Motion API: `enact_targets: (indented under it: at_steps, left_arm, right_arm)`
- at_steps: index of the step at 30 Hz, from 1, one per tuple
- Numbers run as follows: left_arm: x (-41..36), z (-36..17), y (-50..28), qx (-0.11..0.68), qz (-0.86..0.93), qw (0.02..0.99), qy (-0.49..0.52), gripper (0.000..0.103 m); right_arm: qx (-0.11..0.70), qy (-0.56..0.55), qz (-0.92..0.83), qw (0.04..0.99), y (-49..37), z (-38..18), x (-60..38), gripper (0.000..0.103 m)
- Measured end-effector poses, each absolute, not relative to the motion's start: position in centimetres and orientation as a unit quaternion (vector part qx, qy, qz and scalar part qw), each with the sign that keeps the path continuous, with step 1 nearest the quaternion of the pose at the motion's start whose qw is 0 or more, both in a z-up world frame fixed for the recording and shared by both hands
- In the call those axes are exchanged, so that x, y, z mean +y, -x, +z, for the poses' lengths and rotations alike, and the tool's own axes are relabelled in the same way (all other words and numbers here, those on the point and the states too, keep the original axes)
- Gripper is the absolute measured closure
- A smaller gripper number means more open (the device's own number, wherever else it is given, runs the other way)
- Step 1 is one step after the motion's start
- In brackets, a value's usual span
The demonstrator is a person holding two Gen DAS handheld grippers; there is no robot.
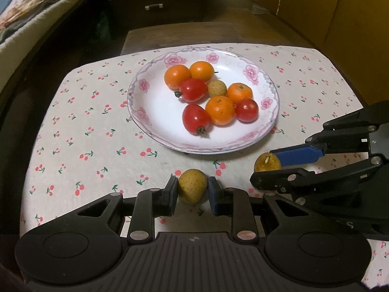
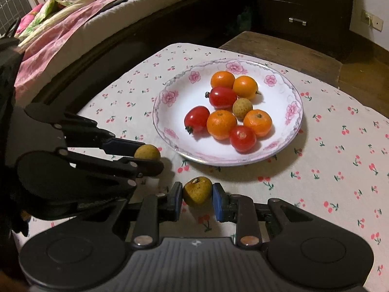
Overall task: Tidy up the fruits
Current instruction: 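Grasp a brown fruit with the left tool while the right tool grasps the other, then lift both brown fruits with both tools and carry them over the bowl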
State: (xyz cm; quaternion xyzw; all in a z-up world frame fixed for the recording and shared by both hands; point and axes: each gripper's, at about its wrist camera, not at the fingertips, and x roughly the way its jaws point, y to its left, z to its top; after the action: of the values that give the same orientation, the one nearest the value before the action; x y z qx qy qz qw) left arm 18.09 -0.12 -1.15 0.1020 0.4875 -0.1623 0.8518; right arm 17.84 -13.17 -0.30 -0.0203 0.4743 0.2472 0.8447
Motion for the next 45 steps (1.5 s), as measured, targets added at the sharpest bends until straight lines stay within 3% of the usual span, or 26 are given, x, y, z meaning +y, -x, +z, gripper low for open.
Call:
enact_targets:
  at_steps: [45]
  left_arm:
    - [-2.0, 3.7, -19.0, 0.429, -0.154, 0.885, -0.097, 0.071]
  right_arm:
    - [0.409, 0.008, 0.216, 0.887, -18.1, 4.8, -15.5, 0.069]
